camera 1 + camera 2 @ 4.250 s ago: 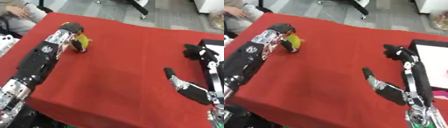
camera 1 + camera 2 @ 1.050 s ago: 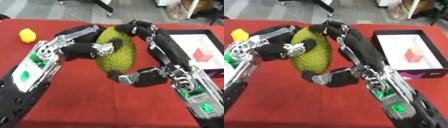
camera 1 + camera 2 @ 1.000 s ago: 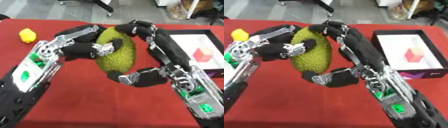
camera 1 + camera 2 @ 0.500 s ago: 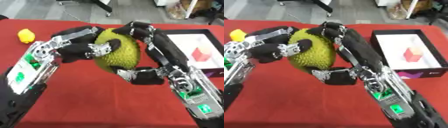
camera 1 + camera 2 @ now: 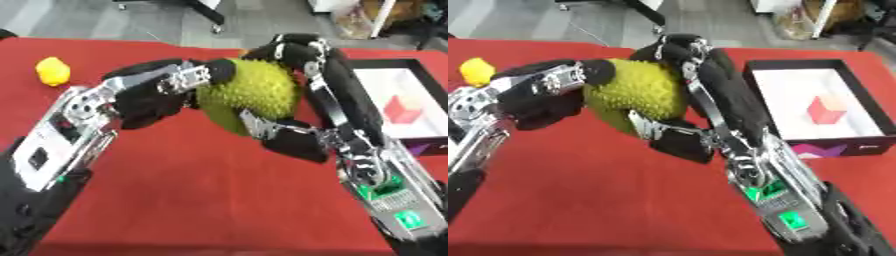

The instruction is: Pick up the objects with one hand, pass them to the other hand, and then place them into the box on the other side of the table.

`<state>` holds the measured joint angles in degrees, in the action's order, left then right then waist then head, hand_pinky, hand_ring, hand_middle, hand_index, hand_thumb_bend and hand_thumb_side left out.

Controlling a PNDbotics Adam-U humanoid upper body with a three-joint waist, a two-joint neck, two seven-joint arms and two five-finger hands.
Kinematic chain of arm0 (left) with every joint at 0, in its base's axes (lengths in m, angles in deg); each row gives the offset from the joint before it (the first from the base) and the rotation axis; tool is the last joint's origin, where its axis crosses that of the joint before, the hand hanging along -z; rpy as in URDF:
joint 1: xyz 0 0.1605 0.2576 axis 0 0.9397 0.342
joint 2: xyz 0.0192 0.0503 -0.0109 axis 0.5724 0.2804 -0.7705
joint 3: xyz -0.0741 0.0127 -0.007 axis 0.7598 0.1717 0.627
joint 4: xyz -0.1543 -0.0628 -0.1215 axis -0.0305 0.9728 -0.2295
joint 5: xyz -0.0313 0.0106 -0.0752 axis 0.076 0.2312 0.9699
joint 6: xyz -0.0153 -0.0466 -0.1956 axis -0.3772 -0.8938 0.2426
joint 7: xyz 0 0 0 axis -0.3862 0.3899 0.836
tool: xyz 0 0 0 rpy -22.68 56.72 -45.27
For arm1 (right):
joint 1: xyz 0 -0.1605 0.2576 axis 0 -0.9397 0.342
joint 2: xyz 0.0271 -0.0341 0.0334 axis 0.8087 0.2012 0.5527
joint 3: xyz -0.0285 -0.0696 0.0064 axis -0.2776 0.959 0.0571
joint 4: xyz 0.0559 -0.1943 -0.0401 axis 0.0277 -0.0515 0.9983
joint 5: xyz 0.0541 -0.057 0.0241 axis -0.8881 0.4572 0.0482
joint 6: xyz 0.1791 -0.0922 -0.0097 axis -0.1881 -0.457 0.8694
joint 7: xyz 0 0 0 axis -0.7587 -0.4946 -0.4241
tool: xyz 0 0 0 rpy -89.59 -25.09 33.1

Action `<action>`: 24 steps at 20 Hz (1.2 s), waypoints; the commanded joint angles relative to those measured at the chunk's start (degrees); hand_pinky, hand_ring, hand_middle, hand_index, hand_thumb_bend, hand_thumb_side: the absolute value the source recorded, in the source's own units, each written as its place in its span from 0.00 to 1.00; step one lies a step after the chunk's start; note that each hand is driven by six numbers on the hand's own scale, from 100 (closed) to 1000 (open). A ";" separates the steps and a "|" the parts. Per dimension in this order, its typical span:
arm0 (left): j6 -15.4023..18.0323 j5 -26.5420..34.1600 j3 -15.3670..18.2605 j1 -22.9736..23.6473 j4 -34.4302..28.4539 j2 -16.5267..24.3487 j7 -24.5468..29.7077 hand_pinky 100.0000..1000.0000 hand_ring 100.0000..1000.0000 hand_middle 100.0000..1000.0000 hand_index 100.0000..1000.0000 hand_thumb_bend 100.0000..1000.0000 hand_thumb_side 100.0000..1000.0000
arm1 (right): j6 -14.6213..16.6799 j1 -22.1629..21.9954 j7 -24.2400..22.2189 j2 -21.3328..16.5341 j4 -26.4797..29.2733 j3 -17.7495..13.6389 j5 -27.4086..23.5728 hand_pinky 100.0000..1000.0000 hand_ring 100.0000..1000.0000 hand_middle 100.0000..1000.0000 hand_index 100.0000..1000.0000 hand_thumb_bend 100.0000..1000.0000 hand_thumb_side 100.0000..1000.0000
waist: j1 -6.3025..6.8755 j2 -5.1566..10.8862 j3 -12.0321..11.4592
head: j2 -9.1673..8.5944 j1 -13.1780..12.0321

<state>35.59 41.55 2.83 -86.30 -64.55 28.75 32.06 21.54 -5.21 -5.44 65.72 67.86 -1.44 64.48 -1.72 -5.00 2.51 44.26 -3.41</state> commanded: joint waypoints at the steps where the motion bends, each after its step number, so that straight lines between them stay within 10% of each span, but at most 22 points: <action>1: 1.13 -2.06 1.32 -0.16 1.58 0.35 -1.14 0.69 0.61 0.60 0.72 0.29 0.90 | -0.84 0.97 1.04 -1.44 0.18 -1.65 0.85 0.26 0.25 0.16 0.12 0.00 0.00 | 0.07 0.54 0.18 | -0.15 0.32; 15: 6.28 -3.93 10.77 4.87 9.64 -0.12 -15.52 0.69 0.61 0.60 0.70 0.21 0.96 | -9.55 2.02 8.22 -9.64 -1.52 -11.02 -2.67 0.26 0.25 0.15 0.11 0.00 0.00 | 0.05 0.39 0.00 | -0.15 4.62; 24: 11.76 -2.45 17.16 11.87 7.58 -1.04 -21.62 0.68 0.61 0.59 0.70 0.16 0.94 | -15.74 7.32 23.66 -15.57 -29.66 -16.17 -23.74 0.23 0.24 0.14 0.12 0.04 0.00 | 0.89 0.21 -2.02 | -0.15 13.00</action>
<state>46.69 38.74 18.65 -73.97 -55.54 27.37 11.17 5.99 0.74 16.02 52.30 41.79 -16.15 43.63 -0.87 -5.37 0.35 44.27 8.51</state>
